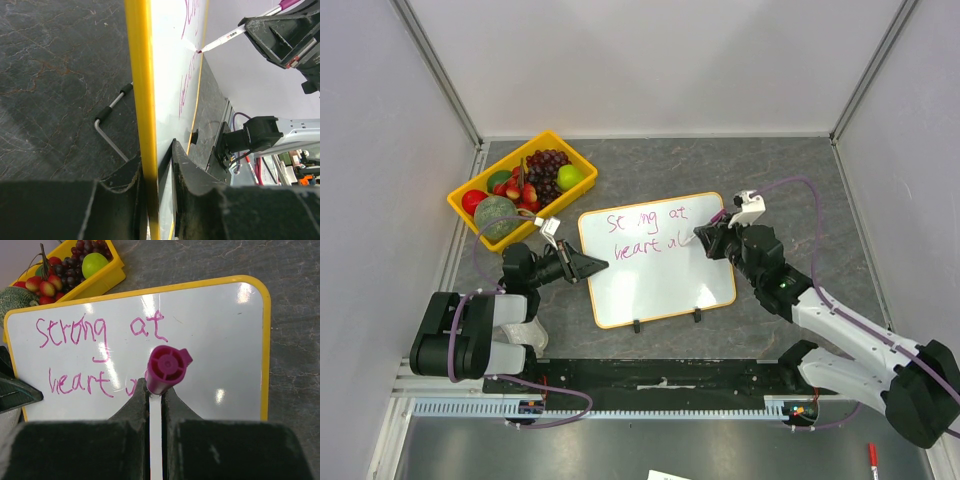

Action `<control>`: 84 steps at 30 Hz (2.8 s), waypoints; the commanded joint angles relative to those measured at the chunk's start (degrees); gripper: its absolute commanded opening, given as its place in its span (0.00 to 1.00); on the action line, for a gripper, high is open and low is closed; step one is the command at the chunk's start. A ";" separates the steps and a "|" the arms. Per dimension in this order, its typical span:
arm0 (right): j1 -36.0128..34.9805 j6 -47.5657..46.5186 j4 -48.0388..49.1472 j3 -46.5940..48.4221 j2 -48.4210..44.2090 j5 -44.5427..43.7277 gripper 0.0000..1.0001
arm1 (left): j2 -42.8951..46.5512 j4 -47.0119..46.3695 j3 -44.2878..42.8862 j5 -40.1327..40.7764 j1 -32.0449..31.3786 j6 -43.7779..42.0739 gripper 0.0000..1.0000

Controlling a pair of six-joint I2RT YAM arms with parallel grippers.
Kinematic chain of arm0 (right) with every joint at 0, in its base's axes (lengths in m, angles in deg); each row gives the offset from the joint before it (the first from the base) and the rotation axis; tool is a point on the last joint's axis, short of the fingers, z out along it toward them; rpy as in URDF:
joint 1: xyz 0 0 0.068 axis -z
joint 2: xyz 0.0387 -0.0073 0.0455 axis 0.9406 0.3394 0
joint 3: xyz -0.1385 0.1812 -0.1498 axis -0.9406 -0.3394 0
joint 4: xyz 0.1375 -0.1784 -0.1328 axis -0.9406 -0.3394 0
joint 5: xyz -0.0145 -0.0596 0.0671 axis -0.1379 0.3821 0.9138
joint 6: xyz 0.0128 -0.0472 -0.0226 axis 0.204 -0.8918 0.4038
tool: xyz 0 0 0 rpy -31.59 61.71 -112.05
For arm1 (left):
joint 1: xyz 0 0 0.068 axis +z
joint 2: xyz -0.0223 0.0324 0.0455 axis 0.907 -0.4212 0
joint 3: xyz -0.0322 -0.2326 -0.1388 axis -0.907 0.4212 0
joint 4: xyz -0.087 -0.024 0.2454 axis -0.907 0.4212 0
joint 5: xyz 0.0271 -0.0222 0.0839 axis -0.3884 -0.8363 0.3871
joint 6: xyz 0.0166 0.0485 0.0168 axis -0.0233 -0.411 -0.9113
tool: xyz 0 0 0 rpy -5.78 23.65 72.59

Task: Write a sentence on the whiteboard
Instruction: Pick up the sentence from the whiteboard.

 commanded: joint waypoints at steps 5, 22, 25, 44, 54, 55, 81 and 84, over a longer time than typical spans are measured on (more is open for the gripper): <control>0.24 -1.16 -2.13 2.31 -1.88 -0.75 0.00 | -0.69 0.64 -0.64 2.07 -0.23 -4.71 0.02; 0.32 -2.13 -1.43 6.45 1.72 -4.00 0.00 | -0.69 0.64 -0.64 2.07 -0.23 -4.71 0.02; 0.41 -1.87 -0.63 5.75 2.68 -3.65 0.00 | -0.69 0.64 -0.56 2.07 -0.23 -4.62 0.02; 0.32 -2.30 -2.56 -0.49 -0.56 -2.94 0.00 | -0.69 0.64 -0.64 2.07 -0.32 -4.62 0.02; 0.32 -3.88 -2.22 2.14 1.72 -5.75 0.00 | -0.69 0.64 -0.64 2.07 -0.32 -4.62 0.02; 0.32 -3.97 -2.13 2.57 1.89 -6.10 0.00 | -0.69 0.64 -0.56 2.07 -0.23 -4.71 0.02; 0.68 -3.80 -2.57 1.70 0.40 -5.49 0.00 | -0.69 0.64 -0.56 2.07 -0.23 -4.71 0.02; 0.76 -3.62 -2.92 0.74 -0.30 -5.05 0.00 | -0.69 0.64 -0.55 2.07 -0.23 -4.62 0.02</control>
